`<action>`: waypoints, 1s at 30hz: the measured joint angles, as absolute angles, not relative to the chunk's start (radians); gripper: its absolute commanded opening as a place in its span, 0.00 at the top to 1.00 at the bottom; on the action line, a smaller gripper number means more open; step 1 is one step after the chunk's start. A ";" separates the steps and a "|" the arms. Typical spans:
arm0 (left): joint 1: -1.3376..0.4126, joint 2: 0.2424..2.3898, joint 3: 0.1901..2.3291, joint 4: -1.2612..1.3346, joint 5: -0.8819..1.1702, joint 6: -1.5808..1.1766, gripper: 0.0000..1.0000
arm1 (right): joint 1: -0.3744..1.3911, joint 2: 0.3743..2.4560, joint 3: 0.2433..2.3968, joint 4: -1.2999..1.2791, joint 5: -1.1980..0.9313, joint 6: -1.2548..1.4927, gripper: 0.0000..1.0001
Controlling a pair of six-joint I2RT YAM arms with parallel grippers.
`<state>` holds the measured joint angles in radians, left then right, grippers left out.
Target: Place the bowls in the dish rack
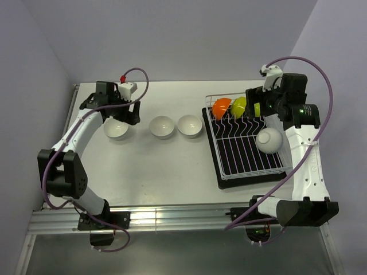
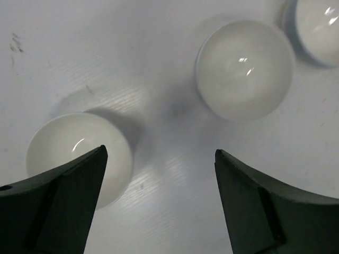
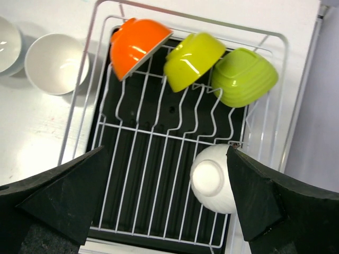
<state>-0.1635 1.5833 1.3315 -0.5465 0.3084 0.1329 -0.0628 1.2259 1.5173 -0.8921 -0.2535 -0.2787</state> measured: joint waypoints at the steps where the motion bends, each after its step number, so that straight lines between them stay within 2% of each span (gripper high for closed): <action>1: -0.144 1.584 1.333 -0.578 0.315 0.188 0.15 | -0.056 1.225 1.517 -0.897 -0.260 -0.282 0.00; 6: -0.110 1.601 1.318 -0.696 0.333 0.440 0.21 | -0.039 1.225 1.517 -0.907 -0.279 -0.286 0.00; 10: -0.100 1.613 1.256 -0.716 0.316 0.580 0.24 | -0.026 1.225 1.516 -0.910 -0.279 -0.286 0.00; 14: -0.093 1.651 1.199 -0.707 0.282 0.678 0.30 | -0.023 1.224 1.510 -0.910 -0.279 -0.287 0.00; 18: -0.092 1.687 1.164 -0.691 0.251 0.752 0.41 | -0.022 1.218 1.495 -0.911 -0.279 -0.291 0.00; 23: -0.092 1.710 1.122 -0.639 0.209 0.821 0.50 | -0.022 1.203 1.485 -0.909 -0.286 -0.301 0.00; 30: -0.093 1.714 1.065 -0.575 0.175 0.879 0.73 | -0.022 1.193 1.473 -0.906 -0.307 -0.308 0.00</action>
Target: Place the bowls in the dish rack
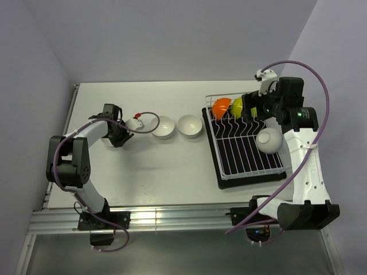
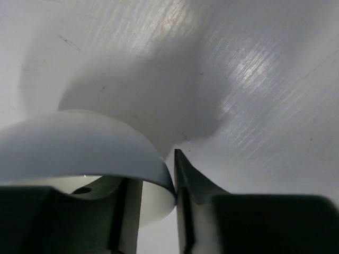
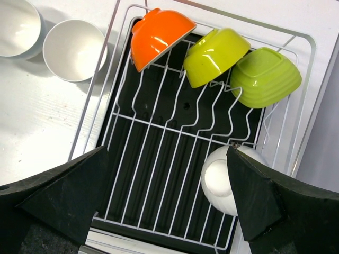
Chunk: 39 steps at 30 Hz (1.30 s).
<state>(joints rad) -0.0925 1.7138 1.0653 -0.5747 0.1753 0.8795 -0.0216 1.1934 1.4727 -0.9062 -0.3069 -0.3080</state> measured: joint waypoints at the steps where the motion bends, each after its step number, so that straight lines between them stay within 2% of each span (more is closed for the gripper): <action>1: -0.095 1.710 1.065 -0.572 0.170 0.879 0.75 | -0.022 1.193 1.472 -0.906 -0.310 -0.308 0.00; 10: -0.087 1.677 1.097 -0.635 0.207 0.875 1.00 | -0.019 1.193 1.472 -0.904 -0.358 -0.316 0.00; 18: -0.110 1.628 1.235 -0.956 0.452 0.838 1.00 | -0.016 1.187 1.472 -0.898 -0.469 -0.359 0.00; 25: -0.236 1.556 1.391 -1.151 0.711 0.830 1.00 | -0.014 1.130 1.457 -0.903 -0.617 -0.456 0.00; 34: -0.447 1.486 1.418 -1.195 0.992 0.775 1.00 | 0.144 0.975 1.447 -0.907 -0.702 -0.598 0.00; 39: -0.466 1.462 1.398 -1.124 1.189 0.673 1.00 | 0.280 0.897 1.411 -0.910 -0.698 -0.668 0.00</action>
